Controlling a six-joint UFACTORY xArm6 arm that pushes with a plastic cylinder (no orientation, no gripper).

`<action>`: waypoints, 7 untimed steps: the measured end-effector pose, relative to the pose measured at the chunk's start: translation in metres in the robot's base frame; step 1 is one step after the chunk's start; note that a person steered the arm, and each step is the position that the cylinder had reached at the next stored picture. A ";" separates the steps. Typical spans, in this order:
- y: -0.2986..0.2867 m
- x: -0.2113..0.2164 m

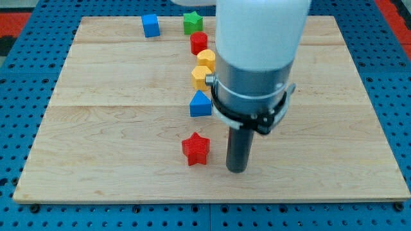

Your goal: Slide the red star towards the blue triangle

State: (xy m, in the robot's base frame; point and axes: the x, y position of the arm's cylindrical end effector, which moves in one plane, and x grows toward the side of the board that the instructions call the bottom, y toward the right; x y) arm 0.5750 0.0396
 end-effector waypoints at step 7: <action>-0.008 -0.004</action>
State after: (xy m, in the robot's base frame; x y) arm 0.5706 0.0312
